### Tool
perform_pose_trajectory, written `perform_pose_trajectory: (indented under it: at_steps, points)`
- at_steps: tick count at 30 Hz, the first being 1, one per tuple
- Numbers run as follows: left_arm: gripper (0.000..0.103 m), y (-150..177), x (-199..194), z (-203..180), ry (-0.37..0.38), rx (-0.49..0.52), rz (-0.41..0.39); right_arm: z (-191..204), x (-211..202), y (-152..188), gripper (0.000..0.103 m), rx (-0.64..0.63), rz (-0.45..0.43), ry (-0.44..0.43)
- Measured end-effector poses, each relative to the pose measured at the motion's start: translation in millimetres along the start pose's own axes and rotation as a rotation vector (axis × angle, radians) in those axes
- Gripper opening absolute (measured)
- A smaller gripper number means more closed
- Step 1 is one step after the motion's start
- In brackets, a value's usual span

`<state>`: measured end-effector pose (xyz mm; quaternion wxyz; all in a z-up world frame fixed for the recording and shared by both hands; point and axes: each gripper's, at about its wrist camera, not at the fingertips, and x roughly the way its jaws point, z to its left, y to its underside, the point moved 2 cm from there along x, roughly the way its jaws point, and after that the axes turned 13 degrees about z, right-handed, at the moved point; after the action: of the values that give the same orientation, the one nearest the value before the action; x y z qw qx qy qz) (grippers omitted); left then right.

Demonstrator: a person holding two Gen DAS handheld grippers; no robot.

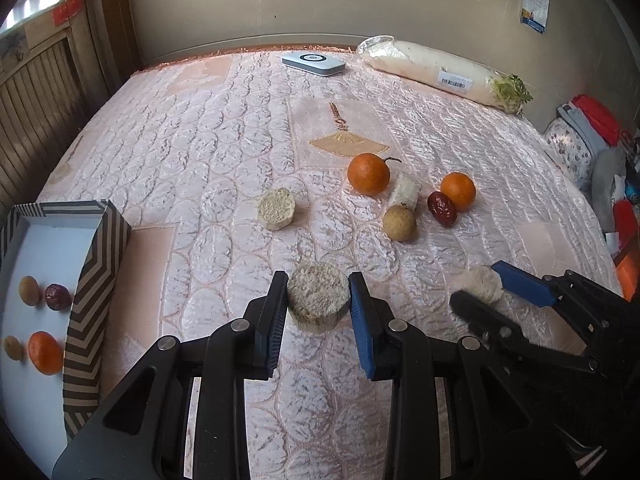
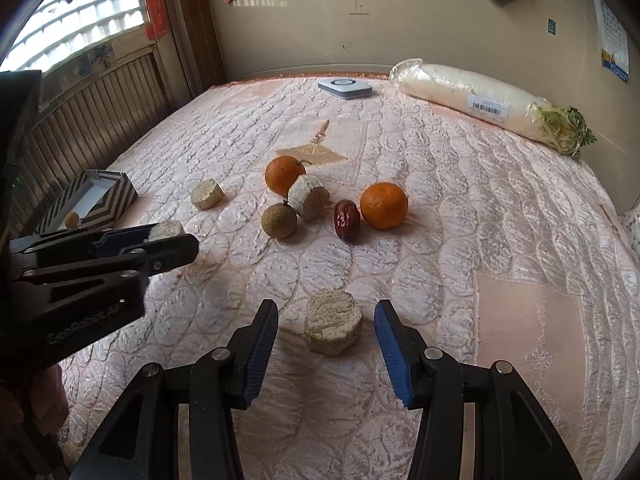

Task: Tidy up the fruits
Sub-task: 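Grasp the pale round cake piece with the left tool, then carry the cake piece to the tray with the left tool while the right tool carries another cake piece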

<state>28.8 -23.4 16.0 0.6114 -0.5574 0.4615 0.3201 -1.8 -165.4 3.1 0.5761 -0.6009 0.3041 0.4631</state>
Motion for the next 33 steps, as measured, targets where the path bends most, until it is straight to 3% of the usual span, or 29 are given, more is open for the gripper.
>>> perform_pose_trajectory:
  at_steps: [1,13,33]
  points:
    - [0.03,2,-2,2,0.0,-0.006,-0.003,0,-1,0,0.028,0.001,-0.02,0.022]
    - [0.03,23,-35,37,-0.008,-0.066,-0.043,32,-33,5,0.028,-0.032,-0.081,-0.024]
    - [0.03,82,-93,154,-0.155,-0.242,-0.116,175,-51,-6,0.028,-0.282,-0.124,-0.155]
